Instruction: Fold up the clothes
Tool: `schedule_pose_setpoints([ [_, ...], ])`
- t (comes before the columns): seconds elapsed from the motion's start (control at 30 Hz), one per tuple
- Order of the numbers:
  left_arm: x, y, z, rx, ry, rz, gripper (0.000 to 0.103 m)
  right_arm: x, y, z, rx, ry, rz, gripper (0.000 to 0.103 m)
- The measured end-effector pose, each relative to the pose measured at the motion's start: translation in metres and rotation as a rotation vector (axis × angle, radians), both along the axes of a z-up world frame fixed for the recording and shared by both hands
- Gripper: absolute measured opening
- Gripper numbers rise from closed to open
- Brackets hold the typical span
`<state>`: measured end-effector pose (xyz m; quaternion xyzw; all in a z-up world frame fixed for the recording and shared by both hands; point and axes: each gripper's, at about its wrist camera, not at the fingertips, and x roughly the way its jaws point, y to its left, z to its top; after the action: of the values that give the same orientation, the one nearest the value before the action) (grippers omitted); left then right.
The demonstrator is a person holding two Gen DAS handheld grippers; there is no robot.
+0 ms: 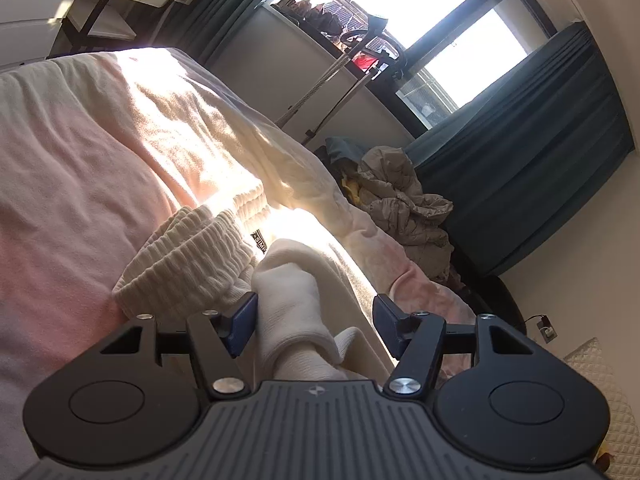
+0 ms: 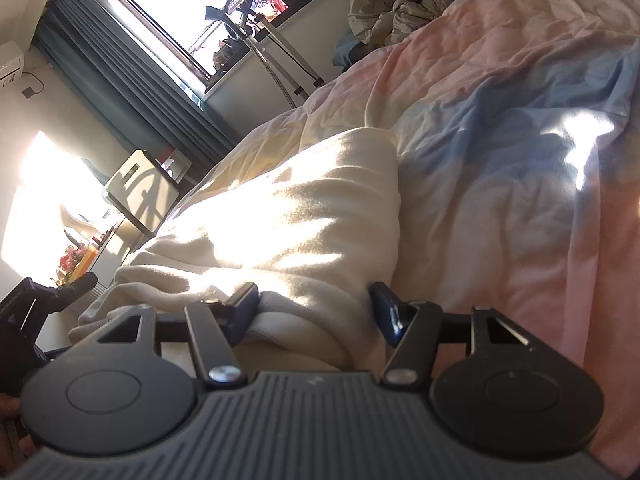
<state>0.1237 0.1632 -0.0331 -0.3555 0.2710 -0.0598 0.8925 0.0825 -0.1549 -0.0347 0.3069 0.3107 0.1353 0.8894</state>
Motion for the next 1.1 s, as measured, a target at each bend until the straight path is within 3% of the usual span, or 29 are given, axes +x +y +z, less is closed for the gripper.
schedule_pose_setpoints([
  [0.1, 0.008, -0.004, -0.007, 0.006, 0.025, -0.017, 0.052, 0.007, -0.001, -0.003, 0.000, 0.003, -0.001, 0.062],
  [0.2, 0.010, -0.014, -0.006, 0.093, 0.011, 0.001, 0.026, 0.009, -0.001, -0.004, 0.006, -0.003, 0.003, 0.065],
  [0.37, -0.016, -0.010, 0.021, 0.041, -0.156, 0.031, 0.022, 0.010, 0.001, 0.000, 0.016, -0.034, 0.019, 0.067],
  [0.43, -0.027, -0.006, 0.035, 0.061, -0.236, 0.049, 0.022, 0.009, 0.003, 0.004, 0.039, -0.066, 0.037, 0.068],
  [0.5, -0.021, -0.001, 0.032, 0.103, -0.207, 0.081, 0.022, 0.008, 0.006, 0.009, 0.049, -0.096, 0.055, 0.068],
  [0.6, -0.002, 0.015, -0.003, 0.051, -0.038, 0.155, 0.024, 0.012, 0.014, 0.008, 0.003, -0.077, 0.073, 0.068],
  [0.7, 0.003, 0.025, -0.023, 0.010, 0.028, 0.194, 0.032, 0.017, 0.014, 0.003, 0.004, -0.056, 0.079, 0.068],
  [0.8, -0.005, 0.020, -0.013, 0.044, 0.026, 0.187, 0.043, 0.020, 0.008, 0.002, 0.036, -0.045, 0.074, 0.069],
  [0.87, -0.012, 0.018, -0.008, 0.041, 0.044, 0.197, 0.076, 0.021, 0.000, 0.000, 0.089, -0.030, 0.059, 0.068],
  [0.9, -0.015, 0.019, -0.009, 0.015, 0.050, 0.196, 0.083, 0.022, -0.003, -0.001, 0.110, -0.023, 0.052, 0.068],
  [1.03, -0.020, 0.023, -0.028, -0.104, 0.127, 0.211, 0.088, 0.031, -0.015, -0.004, 0.162, -0.005, 0.029, 0.068],
  [1.1, -0.020, 0.029, -0.047, -0.204, 0.169, 0.243, 0.092, 0.040, -0.021, -0.007, 0.196, 0.010, 0.019, 0.069],
])
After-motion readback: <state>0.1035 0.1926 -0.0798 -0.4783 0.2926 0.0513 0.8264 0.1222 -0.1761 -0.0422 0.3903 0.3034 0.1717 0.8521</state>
